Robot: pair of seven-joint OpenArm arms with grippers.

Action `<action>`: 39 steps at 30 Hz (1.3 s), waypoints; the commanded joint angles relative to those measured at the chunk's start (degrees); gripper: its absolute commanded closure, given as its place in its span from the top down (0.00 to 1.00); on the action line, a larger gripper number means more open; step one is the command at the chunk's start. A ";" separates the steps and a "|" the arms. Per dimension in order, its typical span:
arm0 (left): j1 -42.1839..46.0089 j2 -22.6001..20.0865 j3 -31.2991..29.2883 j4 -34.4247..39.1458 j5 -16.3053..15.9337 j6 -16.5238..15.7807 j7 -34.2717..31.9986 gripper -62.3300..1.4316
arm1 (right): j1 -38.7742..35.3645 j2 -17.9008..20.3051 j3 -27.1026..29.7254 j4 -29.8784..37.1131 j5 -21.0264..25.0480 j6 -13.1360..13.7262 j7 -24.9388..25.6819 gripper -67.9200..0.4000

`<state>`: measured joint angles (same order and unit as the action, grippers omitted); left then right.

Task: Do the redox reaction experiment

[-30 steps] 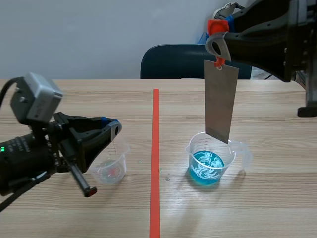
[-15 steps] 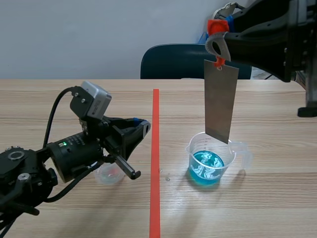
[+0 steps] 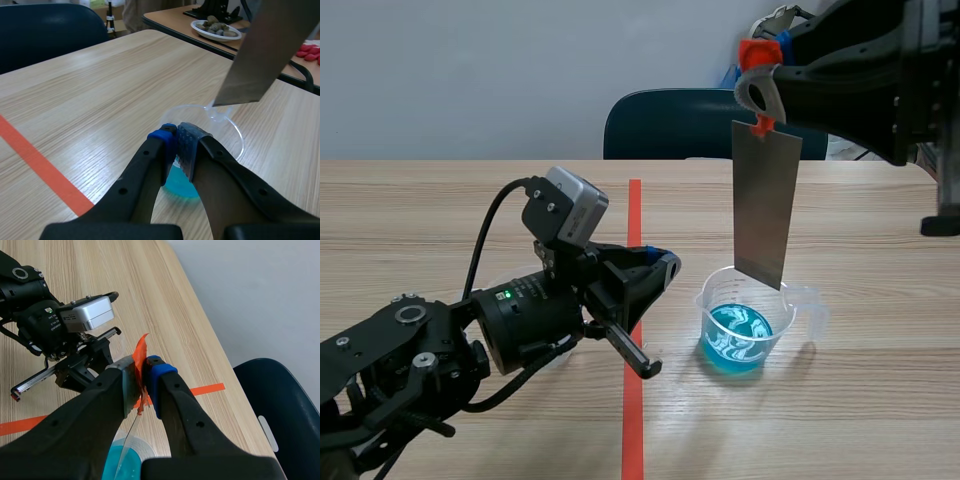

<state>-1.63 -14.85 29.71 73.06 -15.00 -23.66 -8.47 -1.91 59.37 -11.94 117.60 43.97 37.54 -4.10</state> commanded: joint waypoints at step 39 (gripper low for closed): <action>0.85 1.62 -0.22 1.79 -1.88 -1.55 -0.70 0.07 | 0.81 0.11 0.76 0.09 0.59 -0.13 0.83 0.01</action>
<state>-1.34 -13.63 30.28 73.10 -16.34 -25.12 -8.25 -1.91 59.37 -11.94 117.60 43.97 37.54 -4.10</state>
